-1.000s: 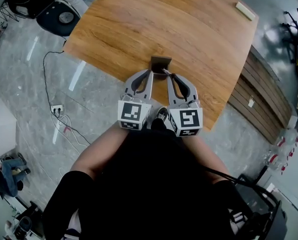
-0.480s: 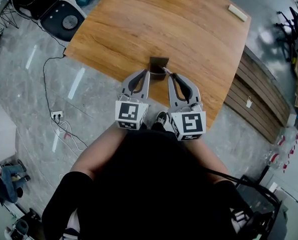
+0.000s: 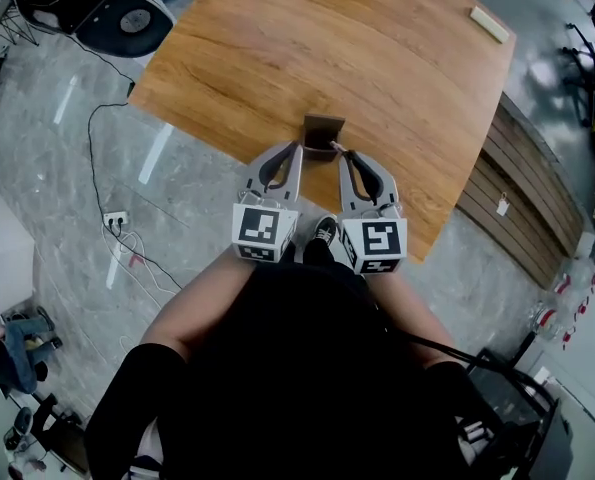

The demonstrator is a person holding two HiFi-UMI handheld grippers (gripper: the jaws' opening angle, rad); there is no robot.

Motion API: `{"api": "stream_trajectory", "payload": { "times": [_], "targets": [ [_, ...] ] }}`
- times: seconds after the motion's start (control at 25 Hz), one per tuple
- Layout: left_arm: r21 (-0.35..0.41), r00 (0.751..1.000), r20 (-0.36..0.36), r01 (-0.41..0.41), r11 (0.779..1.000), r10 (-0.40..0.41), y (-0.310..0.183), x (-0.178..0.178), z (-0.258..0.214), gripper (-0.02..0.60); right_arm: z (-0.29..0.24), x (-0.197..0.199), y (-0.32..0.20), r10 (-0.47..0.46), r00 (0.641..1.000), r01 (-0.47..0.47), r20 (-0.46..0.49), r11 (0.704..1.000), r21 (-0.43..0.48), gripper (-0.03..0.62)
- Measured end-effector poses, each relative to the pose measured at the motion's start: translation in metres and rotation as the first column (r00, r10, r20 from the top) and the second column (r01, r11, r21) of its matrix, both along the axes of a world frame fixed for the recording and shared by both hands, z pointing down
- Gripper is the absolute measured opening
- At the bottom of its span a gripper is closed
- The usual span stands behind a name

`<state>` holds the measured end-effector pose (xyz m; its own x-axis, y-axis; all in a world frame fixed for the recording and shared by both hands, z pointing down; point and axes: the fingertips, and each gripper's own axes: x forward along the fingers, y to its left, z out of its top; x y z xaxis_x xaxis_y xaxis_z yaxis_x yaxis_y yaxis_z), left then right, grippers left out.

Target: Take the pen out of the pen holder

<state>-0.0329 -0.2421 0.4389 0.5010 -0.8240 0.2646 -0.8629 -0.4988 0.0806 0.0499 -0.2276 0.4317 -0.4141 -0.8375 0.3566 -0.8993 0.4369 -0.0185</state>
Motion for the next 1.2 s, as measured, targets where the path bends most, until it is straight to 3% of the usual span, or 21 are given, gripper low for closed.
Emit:
{"api": "stream_trajectory", "payload": {
  "times": [0.48,1.2],
  "targets": [
    [-0.072,1.0,0.014,0.0,0.997,0.001,-0.021,0.005,0.041,0.005,0.097,-0.002,-0.03,-0.031,0.998,0.022,-0.051,0.984,-0.176,0.04],
    [-0.096,1.0,-0.011,0.019,0.995,-0.02,-0.008,-0.001,0.05,0.006,0.11,-0.012,-0.018,-0.013,0.998,0.003,-0.065,0.987,-0.158,0.041]
  ]
}}
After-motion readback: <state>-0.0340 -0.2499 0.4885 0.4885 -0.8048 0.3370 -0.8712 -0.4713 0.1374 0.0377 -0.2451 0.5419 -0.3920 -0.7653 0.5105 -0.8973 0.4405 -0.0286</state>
